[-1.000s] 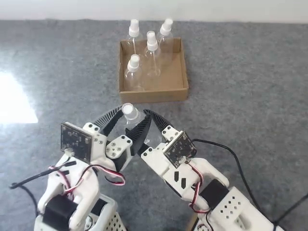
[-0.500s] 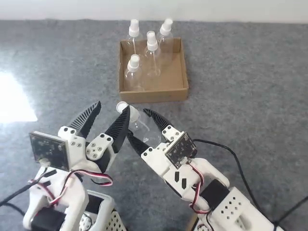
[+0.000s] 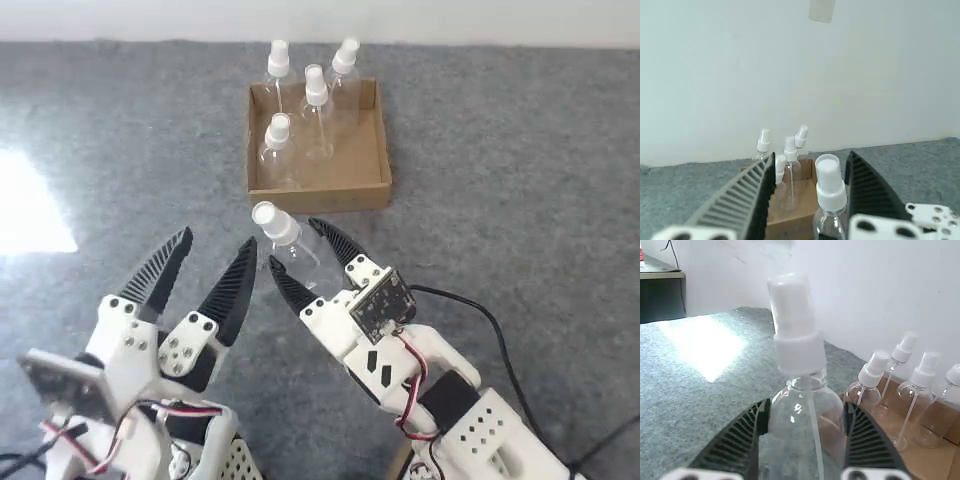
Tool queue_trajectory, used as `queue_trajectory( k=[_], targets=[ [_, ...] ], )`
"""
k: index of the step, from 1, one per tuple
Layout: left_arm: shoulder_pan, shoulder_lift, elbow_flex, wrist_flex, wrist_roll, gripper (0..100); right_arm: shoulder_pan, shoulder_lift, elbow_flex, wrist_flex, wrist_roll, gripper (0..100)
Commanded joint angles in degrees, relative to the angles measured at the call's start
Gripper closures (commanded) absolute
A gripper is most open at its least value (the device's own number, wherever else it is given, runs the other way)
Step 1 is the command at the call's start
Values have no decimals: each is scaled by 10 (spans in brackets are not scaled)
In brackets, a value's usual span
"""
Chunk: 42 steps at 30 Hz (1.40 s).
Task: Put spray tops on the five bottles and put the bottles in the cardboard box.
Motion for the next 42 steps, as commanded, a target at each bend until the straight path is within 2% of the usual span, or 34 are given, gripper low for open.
queue_trajectory(
  k=[1, 4, 10, 18, 22, 26, 30, 35, 42],
  targets=[
    [-23, 1, 0, 3, 3, 790, 7, -17, -26, -6, 4, 905],
    [-52, 1, 7, 3, 12, 790, 23, -13, -44, -1, 2, 905],
    [-58, 0, 42, -2, 12, 789, 83, -13, -71, 0, -73, 905],
    [-57, 1, 87, -19, 13, 789, 92, -16, -85, -5, -120, 901],
    [-55, 3, 104, -29, 15, 789, 104, -18, -96, -7, -120, 901],
    [-8, 3, 116, -29, 12, 789, 107, -14, -123, -7, -126, 903],
    [14, 3, 138, -42, 11, 790, 107, -12, -140, -7, -172, 904],
    [17, 2, 147, -46, 13, 790, 107, -12, -165, -7, -176, 904],
    [87, 0, 158, -37, -6, 790, 101, -12, -184, -7, -178, 905]
  ],
)
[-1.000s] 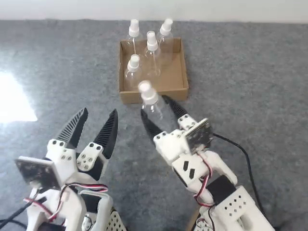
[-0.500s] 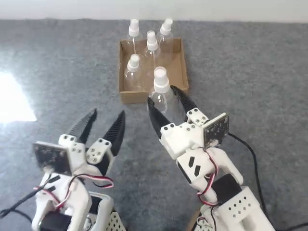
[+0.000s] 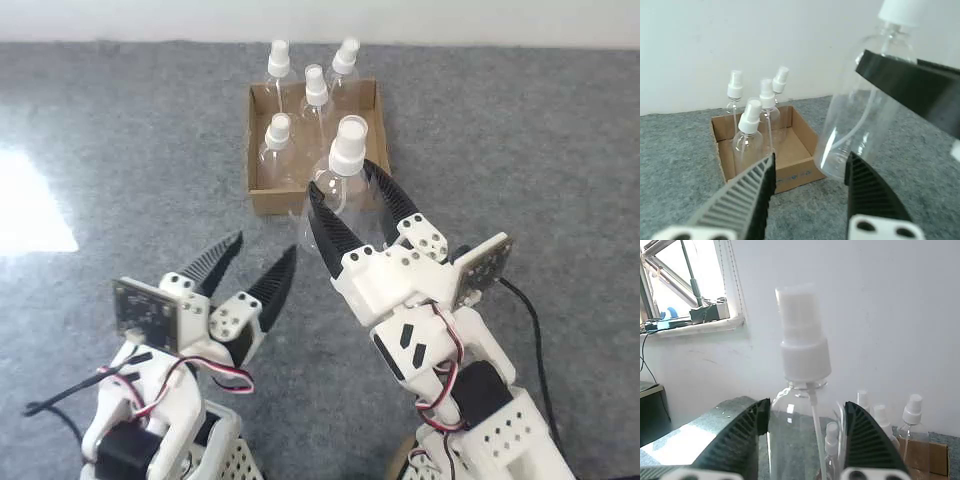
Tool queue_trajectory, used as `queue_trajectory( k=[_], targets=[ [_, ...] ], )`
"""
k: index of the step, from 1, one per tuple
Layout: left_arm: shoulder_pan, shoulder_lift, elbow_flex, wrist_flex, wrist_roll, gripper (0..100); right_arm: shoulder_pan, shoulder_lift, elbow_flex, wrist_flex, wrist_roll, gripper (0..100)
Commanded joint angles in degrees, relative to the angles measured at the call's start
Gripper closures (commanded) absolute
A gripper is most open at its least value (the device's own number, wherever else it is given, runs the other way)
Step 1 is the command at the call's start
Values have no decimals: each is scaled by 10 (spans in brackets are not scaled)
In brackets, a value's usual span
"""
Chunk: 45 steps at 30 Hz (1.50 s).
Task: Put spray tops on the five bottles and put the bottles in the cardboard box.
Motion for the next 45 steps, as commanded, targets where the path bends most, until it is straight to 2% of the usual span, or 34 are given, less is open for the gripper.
queue_trajectory(
  k=[1, 9, 16, 22, 29, 45],
  targets=[
    [35, -1, 5, -7, -23, 790, -5, -12, -41, -7, -6, 905],
    [47, 3, 32, -39, -25, 790, -44, -17, -39, 0, -6, 905],
    [47, 3, 51, -67, -25, 790, -48, -17, -37, 2, -6, 905],
    [46, 3, 73, -96, -26, 790, -61, -17, -40, 43, -4, 905],
    [-13, 3, 76, -118, -23, 790, -62, -18, -40, 58, -3, 905],
    [-19, 0, 90, -132, -24, 791, -59, -18, -38, 58, -2, 905]
  ],
)
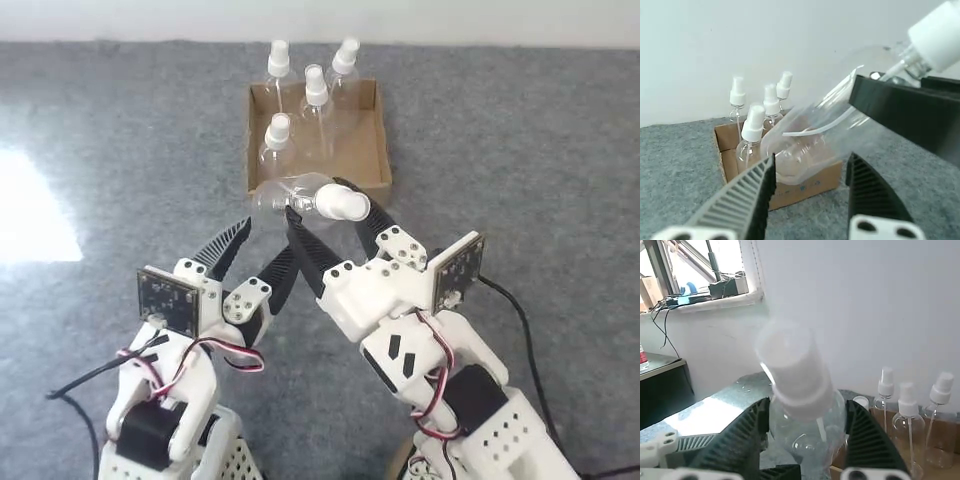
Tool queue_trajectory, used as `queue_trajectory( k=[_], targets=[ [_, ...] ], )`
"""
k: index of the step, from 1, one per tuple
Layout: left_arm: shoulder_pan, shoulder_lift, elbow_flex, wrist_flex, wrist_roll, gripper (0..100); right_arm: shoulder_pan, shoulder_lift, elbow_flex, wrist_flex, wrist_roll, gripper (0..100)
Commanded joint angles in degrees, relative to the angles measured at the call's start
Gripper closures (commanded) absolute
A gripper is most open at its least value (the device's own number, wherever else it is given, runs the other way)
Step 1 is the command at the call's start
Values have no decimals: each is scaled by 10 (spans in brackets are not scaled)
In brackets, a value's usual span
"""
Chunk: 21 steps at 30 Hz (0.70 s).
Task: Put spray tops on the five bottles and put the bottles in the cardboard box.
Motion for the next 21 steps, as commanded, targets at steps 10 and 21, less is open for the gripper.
queue_trajectory(
  k=[10, 21],
  targets=[
    [-21, -2, -51, 44, 1, 791, 69, -11, -40, 33, -1, 905],
    [-205, -3, -66, 12, 101, 793, 146, -10, -40, 29, -1, 905]
  ],
)
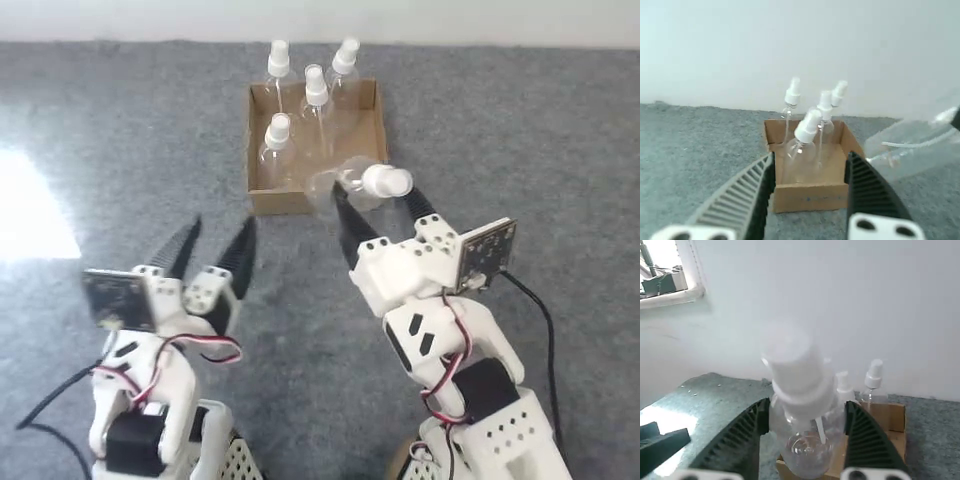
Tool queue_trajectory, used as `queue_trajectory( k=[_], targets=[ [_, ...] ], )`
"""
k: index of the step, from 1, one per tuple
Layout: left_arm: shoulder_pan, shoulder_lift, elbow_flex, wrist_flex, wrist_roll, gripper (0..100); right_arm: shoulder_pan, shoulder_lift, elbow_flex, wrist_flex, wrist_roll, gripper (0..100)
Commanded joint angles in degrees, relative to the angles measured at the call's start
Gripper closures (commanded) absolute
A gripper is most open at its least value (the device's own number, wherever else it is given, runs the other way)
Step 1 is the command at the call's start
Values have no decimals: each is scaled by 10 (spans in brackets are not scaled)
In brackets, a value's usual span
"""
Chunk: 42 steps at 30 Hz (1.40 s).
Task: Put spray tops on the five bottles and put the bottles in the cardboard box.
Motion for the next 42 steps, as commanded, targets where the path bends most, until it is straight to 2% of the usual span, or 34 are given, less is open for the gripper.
queue_trajectory(
  k=[1, 5, 11, 18, 27, 34, 42],
  targets=[
    [-98, -2, -24, -37, 55, 793, 32, -10, -40, -2, 1, 905],
    [-147, -2, -24, -42, 86, 791, 36, -10, -45, -4, 31, 905],
    [-149, -1, -6, -71, 89, 792, 66, 32, -73, 1, 38, 905],
    [-152, -1, 10, -95, 89, 793, 102, 173, -151, 1, 40, 905],
    [-156, -1, 10, -95, 90, 793, 98, 372, -252, 1, 40, 905],
    [-192, -1, 8, -97, 117, 792, 101, 480, -324, -3, 41, 905],
    [-197, -1, 8, -97, 118, 792, 101, 578, -398, -4, 92, 905]
  ],
)
